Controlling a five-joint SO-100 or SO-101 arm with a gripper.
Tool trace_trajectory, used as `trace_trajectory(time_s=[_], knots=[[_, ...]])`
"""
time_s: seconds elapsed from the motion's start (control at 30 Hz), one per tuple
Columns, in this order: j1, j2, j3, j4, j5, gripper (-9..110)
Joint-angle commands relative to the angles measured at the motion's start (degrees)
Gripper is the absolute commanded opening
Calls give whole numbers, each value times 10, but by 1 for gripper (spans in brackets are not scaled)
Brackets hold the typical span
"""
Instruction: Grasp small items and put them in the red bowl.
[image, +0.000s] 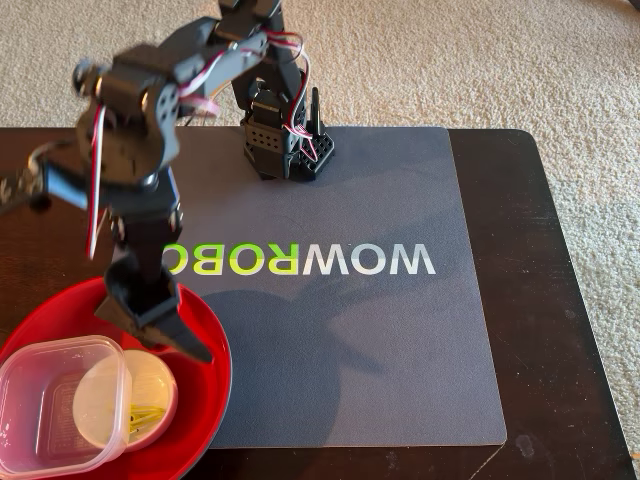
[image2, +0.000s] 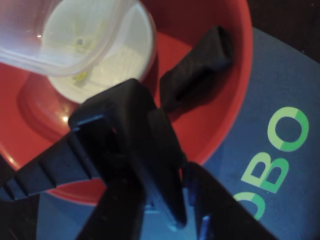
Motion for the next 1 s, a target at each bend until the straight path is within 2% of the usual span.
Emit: trace_trajectory(time_s=[0.0, 0.07, 0.13, 0.37, 0.5, 0.6, 0.7, 0.97], knots=[[3, -17, -54, -13, -6, 5], [4, -23, -54, -13, 3, 15], [0, -24, -54, -9, 8, 20], [-19, 20, -40, 8, -13, 23], [-41, 175, -24, 40, -94, 23], [-54, 319, 69, 41, -210, 26], [-84, 438, 237, 30, -252, 29], [-149, 461, 425, -14, -363, 25]])
